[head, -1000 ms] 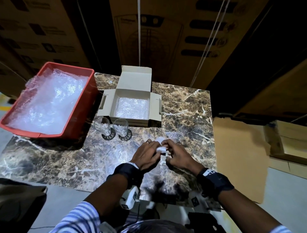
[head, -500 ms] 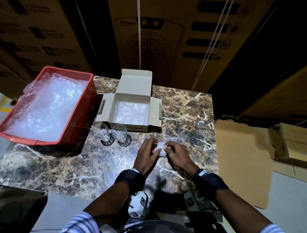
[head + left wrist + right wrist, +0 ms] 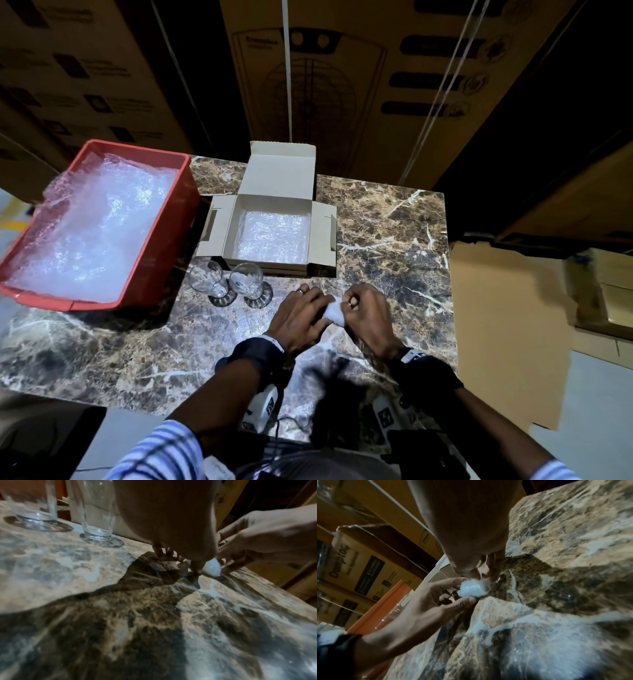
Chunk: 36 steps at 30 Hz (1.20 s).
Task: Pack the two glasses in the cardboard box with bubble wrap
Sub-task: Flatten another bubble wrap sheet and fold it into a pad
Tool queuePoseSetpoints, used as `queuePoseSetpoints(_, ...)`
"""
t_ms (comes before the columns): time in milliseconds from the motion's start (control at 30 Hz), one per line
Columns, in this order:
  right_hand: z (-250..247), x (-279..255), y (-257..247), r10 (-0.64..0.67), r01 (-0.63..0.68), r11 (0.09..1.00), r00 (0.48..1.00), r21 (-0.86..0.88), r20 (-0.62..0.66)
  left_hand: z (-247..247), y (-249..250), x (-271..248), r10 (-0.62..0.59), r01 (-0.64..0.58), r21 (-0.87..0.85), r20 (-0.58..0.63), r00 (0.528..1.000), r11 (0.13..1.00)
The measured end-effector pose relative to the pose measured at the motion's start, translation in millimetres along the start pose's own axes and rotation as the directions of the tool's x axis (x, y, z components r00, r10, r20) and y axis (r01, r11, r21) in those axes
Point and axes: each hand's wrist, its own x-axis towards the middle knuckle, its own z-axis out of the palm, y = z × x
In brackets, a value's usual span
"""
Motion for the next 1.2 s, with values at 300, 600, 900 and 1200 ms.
queuePoseSetpoints(300,-18.9,0.8,-15.3,-0.122,0.143,0.984,0.975,-0.102,0.188,-2.1,4.9,16.4,-0.031,0.033,-0.06,0.025,0.999,0.998)
queuePoseSetpoints(600,-14.1,-8.0,-13.9,-0.22,0.294,0.896,0.945,-0.333,0.24,-5.3,3.2,25.0,-0.143,0.162,-0.225,0.101,0.985,0.961)
queuePoseSetpoints(900,-12.3,-15.5,-34.5,-0.253,0.353,0.853,0.924,-0.383,0.288,-50.7,12.9,2.3,-0.136,0.155,-0.23,0.098,0.986,0.961)
queuePoseSetpoints(1200,-12.7,-3.4,-88.4,-0.383,0.401,0.908,0.911,-0.116,0.152,-120.0,-6.1,-34.0,-0.205,0.165,-0.211,-0.188,0.961,0.964)
